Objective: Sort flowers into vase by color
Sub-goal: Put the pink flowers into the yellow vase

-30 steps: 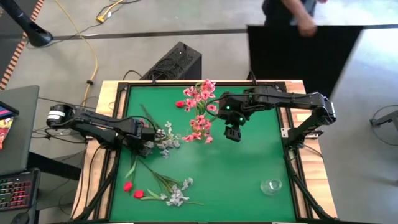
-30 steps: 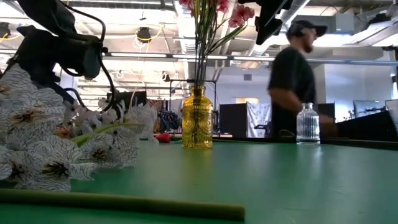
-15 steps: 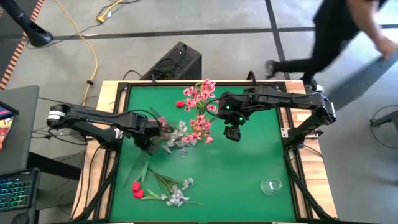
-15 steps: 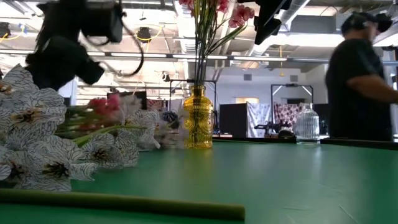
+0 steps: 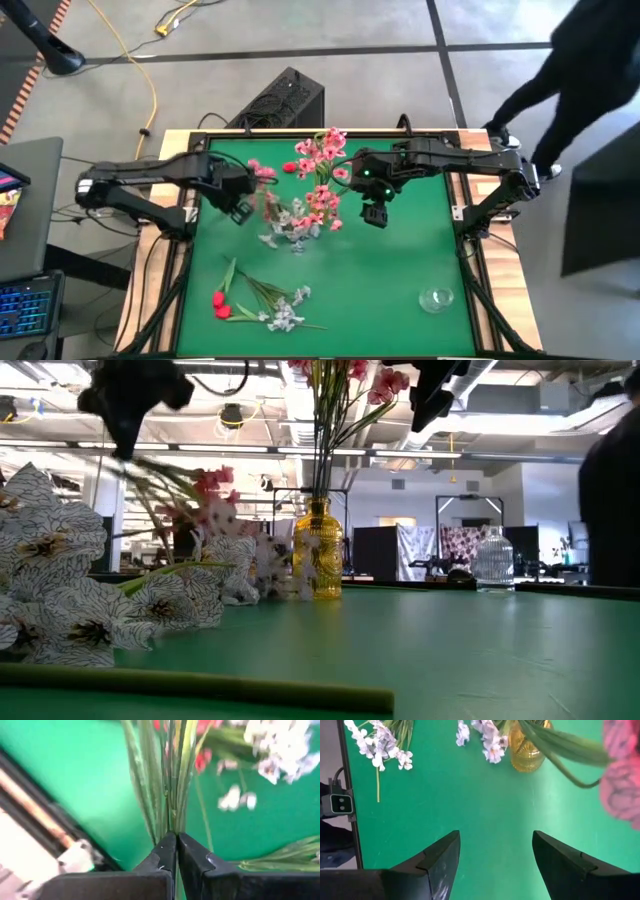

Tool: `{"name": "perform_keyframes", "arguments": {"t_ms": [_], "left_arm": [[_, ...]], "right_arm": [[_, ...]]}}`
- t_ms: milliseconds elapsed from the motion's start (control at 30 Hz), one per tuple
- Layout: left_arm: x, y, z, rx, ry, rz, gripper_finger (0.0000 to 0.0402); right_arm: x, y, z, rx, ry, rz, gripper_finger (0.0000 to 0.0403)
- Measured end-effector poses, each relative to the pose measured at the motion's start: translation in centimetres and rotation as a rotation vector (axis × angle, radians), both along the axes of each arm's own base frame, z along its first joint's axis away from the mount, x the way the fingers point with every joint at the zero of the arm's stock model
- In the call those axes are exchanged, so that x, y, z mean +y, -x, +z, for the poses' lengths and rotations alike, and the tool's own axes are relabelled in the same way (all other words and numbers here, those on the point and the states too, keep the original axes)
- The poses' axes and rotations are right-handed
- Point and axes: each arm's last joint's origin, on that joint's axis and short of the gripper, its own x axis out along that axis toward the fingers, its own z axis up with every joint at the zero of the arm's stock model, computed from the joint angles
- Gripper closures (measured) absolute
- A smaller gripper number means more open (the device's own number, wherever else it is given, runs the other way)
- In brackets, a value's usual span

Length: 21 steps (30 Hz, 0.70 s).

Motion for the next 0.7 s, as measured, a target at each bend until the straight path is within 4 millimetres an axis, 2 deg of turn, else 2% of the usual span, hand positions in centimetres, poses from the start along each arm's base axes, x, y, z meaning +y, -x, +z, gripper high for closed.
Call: {"name": "perform_keyframes", "arguments": {"t_ms": [400, 700], "left_arm": [[2.3, 1.6, 7.8, -0.168, -0.170, -0.012, 0.0401], [3.3, 3.0, 12.0, -0.306, -0.264, -0.037, 0.0401]], "right_arm": [[0.1, 1.2, -0.4, 0.138, -0.018, -0.019, 0.0126], [0.2, 2.6, -0.7, 0.283, -0.034, -0.034, 0.0126]]}}
